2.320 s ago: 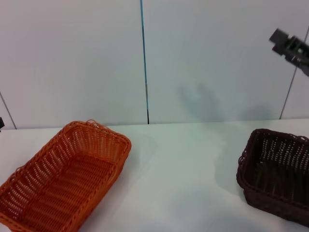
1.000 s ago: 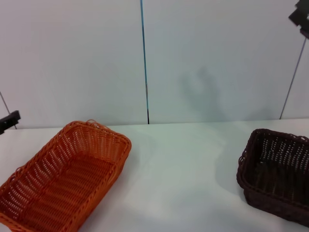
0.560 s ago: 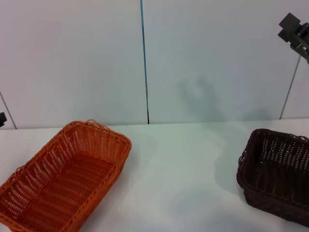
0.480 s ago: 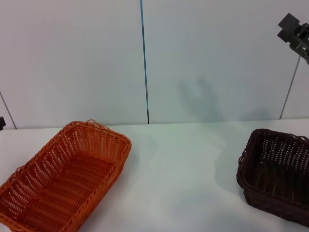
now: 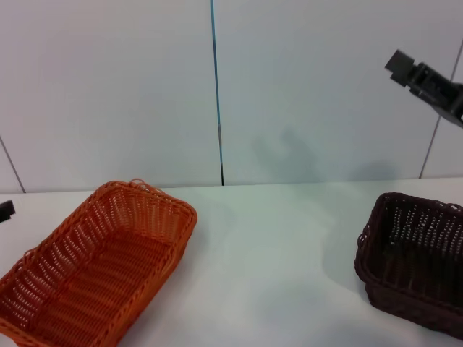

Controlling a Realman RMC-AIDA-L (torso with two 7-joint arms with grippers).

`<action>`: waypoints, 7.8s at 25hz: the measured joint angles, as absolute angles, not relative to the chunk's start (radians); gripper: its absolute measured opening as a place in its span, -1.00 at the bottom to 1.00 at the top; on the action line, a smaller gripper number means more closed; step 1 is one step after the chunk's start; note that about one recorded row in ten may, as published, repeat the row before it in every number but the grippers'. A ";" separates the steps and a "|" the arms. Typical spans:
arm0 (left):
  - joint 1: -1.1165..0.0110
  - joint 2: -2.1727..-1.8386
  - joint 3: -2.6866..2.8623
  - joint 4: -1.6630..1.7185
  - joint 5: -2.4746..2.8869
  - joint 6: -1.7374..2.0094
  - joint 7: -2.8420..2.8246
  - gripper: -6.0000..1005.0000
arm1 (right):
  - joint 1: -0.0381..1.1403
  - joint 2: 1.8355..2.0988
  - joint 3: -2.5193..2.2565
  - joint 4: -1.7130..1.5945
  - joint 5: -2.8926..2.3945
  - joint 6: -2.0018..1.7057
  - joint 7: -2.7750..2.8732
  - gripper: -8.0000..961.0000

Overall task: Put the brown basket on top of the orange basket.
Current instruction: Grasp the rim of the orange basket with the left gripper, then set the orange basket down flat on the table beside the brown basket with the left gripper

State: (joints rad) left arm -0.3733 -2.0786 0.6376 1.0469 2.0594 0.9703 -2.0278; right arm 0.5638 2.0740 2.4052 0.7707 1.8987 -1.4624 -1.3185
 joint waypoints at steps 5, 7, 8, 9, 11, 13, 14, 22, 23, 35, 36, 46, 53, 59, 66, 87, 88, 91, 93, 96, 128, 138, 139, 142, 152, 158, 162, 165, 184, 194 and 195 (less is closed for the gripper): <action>-0.354 -2.125 0.639 1.161 2.168 0.985 -2.103 0.52 | 0.565 2.072 2.405 0.801 1.832 -1.432 -1.309 0.89; -0.352 -2.136 0.636 1.201 2.218 1.003 -2.152 0.52 | 0.565 2.071 2.405 0.825 1.792 -1.410 -1.299 0.89; -0.350 -2.138 0.635 1.217 2.241 1.020 -2.183 0.52 | 0.565 2.071 2.405 0.839 1.769 -1.399 -1.291 0.89; -0.349 -2.139 0.634 1.229 2.261 1.035 -2.210 0.52 | 0.565 2.071 2.405 0.853 1.743 -1.385 -1.279 0.89; -0.343 -2.139 0.634 1.248 2.282 1.057 -2.256 0.52 | 0.565 2.071 2.404 0.876 1.703 -1.364 -1.261 0.89; -0.333 -2.140 0.633 1.273 2.309 1.077 -2.309 0.52 | 0.565 2.071 2.404 0.890 1.678 -1.350 -1.252 0.89; -0.329 -2.142 0.633 1.284 2.322 1.086 -2.331 0.52 | 0.565 2.071 2.406 0.893 1.671 -1.344 -1.252 0.89; -0.323 -2.151 0.641 1.373 2.480 1.227 -2.520 0.52 | 0.557 2.059 2.412 0.897 1.643 -1.299 -1.255 0.89; -0.327 -2.153 0.643 1.381 2.500 1.245 -2.541 0.52 | 0.558 2.058 2.413 0.897 1.635 -1.294 -1.257 0.89; -0.357 -2.154 0.711 1.395 2.608 1.276 -2.583 0.52 | 0.566 2.049 2.407 0.896 1.594 -1.247 -1.286 0.89; -0.359 -2.154 0.711 1.396 2.613 1.274 -2.586 0.52 | 0.566 2.049 2.407 0.896 1.594 -1.248 -1.288 0.89; -0.357 -2.155 0.698 1.401 2.702 1.317 -2.664 0.52 | 0.557 2.051 2.412 0.895 1.594 -1.249 -1.289 0.89; -0.368 -2.159 0.728 1.437 2.744 1.426 -2.767 0.52 | 0.557 2.049 2.413 0.887 1.594 -1.239 -1.301 0.89; -0.382 -2.161 0.815 1.436 2.779 1.431 -2.865 0.52 | 0.556 2.049 2.410 0.885 1.594 -1.220 -1.318 0.89; -0.384 -2.162 0.862 1.376 2.781 1.346 -2.919 0.52 | 0.552 2.049 2.412 0.875 1.594 -1.214 -1.329 0.89; -0.390 -2.163 0.892 1.261 2.774 1.251 -2.938 0.52 | 0.549 2.048 2.418 0.874 1.594 -1.177 -1.339 0.89; -0.391 -2.163 0.895 1.263 2.773 1.251 -2.941 0.52 | 0.549 2.048 2.418 0.874 1.594 -1.172 -1.339 0.89; -0.393 -2.163 0.899 1.265 2.772 1.251 -2.946 0.52 | 0.547 2.048 2.418 0.874 1.594 -1.161 -1.339 0.89; -0.401 -2.161 0.901 1.257 2.771 1.253 -2.952 0.52 | 0.545 2.048 2.423 0.874 1.594 -1.158 -1.339 0.89; -0.406 -2.160 0.902 1.244 2.770 1.252 -2.953 0.52 | 0.545 2.048 2.427 0.874 1.594 -1.157 -1.339 0.89; -0.432 -2.155 0.904 1.218 2.769 1.297 -2.934 -0.58 | 0.542 2.054 2.439 0.874 1.594 -1.134 -1.342 0.88; -0.452 -2.154 0.833 1.221 2.759 1.320 -2.944 -0.62 | 0.541 2.057 2.439 0.874 1.594 -1.133 -1.342 0.88; -0.457 -2.154 0.818 1.221 2.757 1.321 -2.945 -0.63 | 0.541 2.057 2.439 0.874 1.594 -1.133 -1.342 0.88; -0.479 -2.154 0.745 1.219 2.749 1.329 -2.950 -0.64 | 0.541 2.057 2.439 0.873 1.597 -1.133 -1.342 0.88; -0.511 -2.089 0.644 1.165 2.589 1.395 -2.941 -0.66 | 0.540 2.059 2.441 0.871 1.601 -1.134 -1.342 0.88; -0.499 -2.050 0.616 1.143 2.451 1.419 -2.924 -0.66 | 0.541 2.058 2.441 0.871 1.601 -1.134 -1.339 0.87; -0.498 -2.031 0.606 1.136 2.417 1.436 -2.921 -0.66 | 0.542 2.060 2.441 0.871 1.601 -1.134 -1.337 0.87; -0.498 -2.022 0.604 1.135 2.394 1.447 -2.921 -0.66 | 0.542 2.060 2.441 0.871 1.603 -1.134 -1.336 0.87; -0.510 -2.090 0.585 1.135 2.270 1.450 -2.885 -0.66 | 0.540 2.059 2.463 0.883 1.603 -1.147 -1.331 0.87; -0.503 -2.155 0.682 1.016 2.269 1.241 -2.833 -0.66 | 0.539 2.056 2.465 0.884 1.597 -1.147 -1.332 0.87; -0.505 -2.155 0.700 0.993 2.269 1.211 -2.827 -0.66 | 0.539 2.056 2.465 0.884 1.596 -1.147 -1.332 0.87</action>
State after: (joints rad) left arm -0.5052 -2.1548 0.7003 0.9930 2.2690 1.2111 -2.8268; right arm 0.5387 2.0558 2.4651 0.8837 1.5965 -1.1475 -1.3324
